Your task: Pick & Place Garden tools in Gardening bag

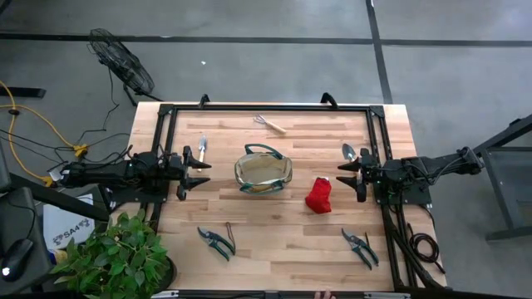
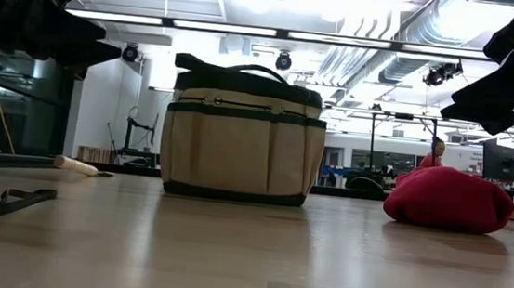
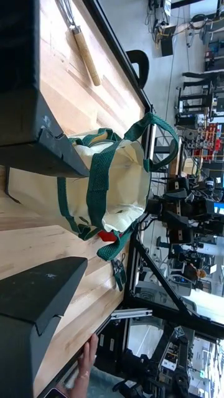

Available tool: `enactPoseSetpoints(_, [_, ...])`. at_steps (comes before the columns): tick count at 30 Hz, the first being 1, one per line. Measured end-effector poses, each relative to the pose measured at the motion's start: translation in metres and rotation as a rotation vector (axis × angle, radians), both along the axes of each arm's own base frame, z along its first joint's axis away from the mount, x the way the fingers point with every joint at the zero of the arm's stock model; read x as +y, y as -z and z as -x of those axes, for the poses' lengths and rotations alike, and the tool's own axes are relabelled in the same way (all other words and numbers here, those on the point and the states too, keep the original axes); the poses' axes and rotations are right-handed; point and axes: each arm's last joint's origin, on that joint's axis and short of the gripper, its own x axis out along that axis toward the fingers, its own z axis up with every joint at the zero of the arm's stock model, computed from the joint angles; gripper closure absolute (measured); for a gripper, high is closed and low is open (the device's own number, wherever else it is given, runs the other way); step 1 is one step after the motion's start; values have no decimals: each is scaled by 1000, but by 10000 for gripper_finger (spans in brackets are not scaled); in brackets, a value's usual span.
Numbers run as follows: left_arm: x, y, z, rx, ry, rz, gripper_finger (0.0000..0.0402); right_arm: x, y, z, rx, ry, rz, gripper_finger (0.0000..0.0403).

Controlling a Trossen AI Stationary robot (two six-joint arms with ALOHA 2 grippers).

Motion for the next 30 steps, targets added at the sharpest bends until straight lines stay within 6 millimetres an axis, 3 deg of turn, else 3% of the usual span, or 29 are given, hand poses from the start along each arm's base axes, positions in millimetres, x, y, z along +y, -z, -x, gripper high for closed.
enactPoseSetpoints(13, [0,0,0,0,0,0,188,0,0,0,1,-1,2,202])
enactPoseSetpoints(21, [0,0,0,0,0,0,188,0,0,0,72,-130,419,202])
enactPoseSetpoints(30, [0,0,0,0,0,0,188,0,-2,-1,54,-132,431,202])
